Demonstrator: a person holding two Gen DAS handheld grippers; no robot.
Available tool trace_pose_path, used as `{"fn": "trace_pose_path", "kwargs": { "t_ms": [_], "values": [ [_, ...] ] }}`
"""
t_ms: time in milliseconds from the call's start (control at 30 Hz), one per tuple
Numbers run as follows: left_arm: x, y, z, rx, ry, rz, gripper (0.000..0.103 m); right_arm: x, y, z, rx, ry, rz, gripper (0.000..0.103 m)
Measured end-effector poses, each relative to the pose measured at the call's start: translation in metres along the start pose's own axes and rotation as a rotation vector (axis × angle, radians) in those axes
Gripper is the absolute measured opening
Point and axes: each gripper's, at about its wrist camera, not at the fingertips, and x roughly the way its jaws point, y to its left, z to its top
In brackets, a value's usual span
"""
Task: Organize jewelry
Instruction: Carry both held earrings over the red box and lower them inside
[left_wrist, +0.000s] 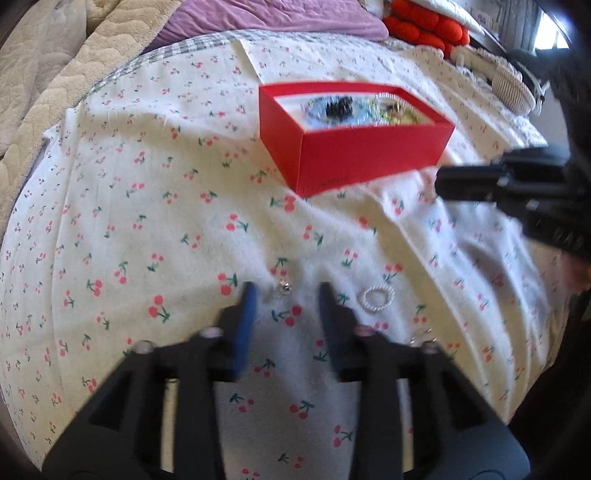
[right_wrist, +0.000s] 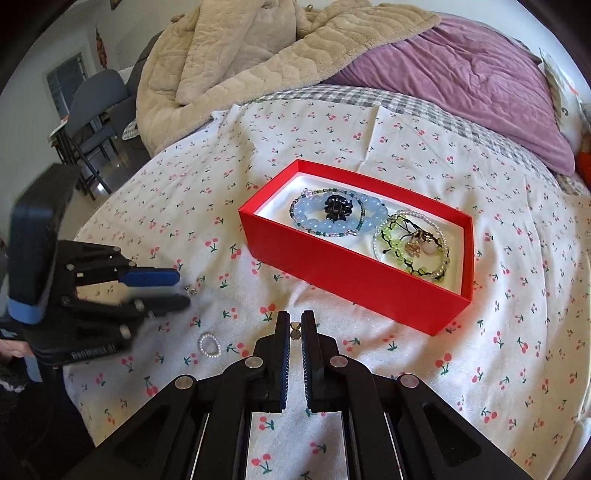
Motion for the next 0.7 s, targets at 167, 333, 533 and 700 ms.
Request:
{"fn": "trace_pose_path", "kwargs": {
  "t_ms": [167,333,533,700],
  "values": [
    [0.012,-0.001,0.001,0.007,0.000,0.022,0.039,-0.001,-0.001,-0.002,0.001,0.000,0.006,0.006],
    [0.012,-0.010,0.002,0.035,0.009,0.004,0.013,-0.002,-0.003,-0.002,0.008,0.002,0.003,0.006],
    [0.005,-0.008,0.005,-0.010,0.013,-0.001,0.013,-0.008,-0.010,0.002,0.023,0.000,-0.009,0.006],
    [-0.010,-0.005,0.016,-0.039,-0.027,0.002,0.013,-0.011,-0.017,0.005,0.039,0.003,-0.017,0.006]
  ]
}}
